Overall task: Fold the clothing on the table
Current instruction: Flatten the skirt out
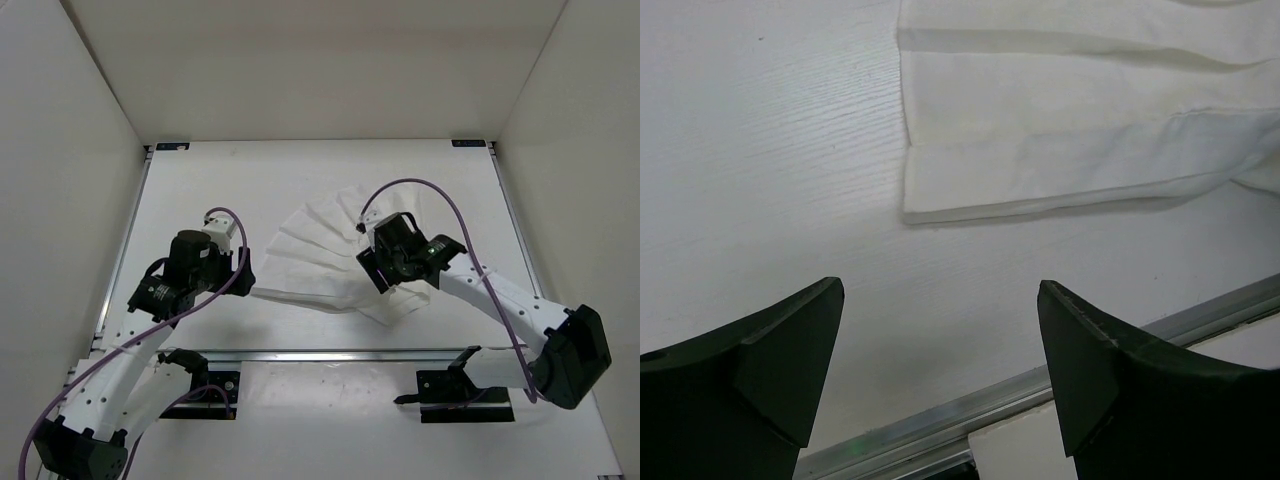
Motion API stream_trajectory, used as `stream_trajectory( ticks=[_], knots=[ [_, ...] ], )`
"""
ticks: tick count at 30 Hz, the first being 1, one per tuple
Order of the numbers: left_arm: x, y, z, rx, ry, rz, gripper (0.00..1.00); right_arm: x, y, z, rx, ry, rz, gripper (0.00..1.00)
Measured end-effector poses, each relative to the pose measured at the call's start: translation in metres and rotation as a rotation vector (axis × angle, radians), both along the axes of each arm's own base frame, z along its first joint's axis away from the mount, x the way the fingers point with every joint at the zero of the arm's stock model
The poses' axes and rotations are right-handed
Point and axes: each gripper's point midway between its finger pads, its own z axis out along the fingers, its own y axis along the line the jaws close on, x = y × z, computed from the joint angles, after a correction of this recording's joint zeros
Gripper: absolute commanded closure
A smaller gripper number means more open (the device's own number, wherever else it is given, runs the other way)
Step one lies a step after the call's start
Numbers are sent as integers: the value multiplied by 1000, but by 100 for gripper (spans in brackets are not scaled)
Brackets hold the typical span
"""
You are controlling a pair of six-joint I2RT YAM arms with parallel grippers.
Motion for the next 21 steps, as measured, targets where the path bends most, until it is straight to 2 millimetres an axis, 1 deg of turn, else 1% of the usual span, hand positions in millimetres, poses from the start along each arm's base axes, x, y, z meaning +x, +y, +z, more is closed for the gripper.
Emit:
stream_trajectory(
  ticks=[4, 6, 9, 13, 15, 18, 20, 21],
  knots=[
    [0, 0, 2, -5, -9, -1, 10, -21, -5, -9, -1, -5, 66, 40],
    [-1, 0, 3, -7, -14, -1, 10, -27, -6, -12, -1, 0, 88, 39],
    [-1, 0, 3, -7, -13, -1, 10, -29, -5, -18, 0, -5, 117, 39],
    [0, 0, 3, -8, -15, -2, 8, -32, -8, -32, -21, 1, 141, 39],
    [0, -1, 4, -9, -18, -2, 8, -31, -10, -38, -41, 0, 147, 39],
    [0, -1, 4, -10, -20, -1, 8, -25, -7, -45, -74, -11, 153, 43],
    [1, -1, 4, -10, -20, -1, 8, -23, -3, -49, -97, -23, 165, 58],
    [1, 0, 4, -11, -21, 0, 9, -23, -1, -50, -109, -33, 175, 84]
  ],
)
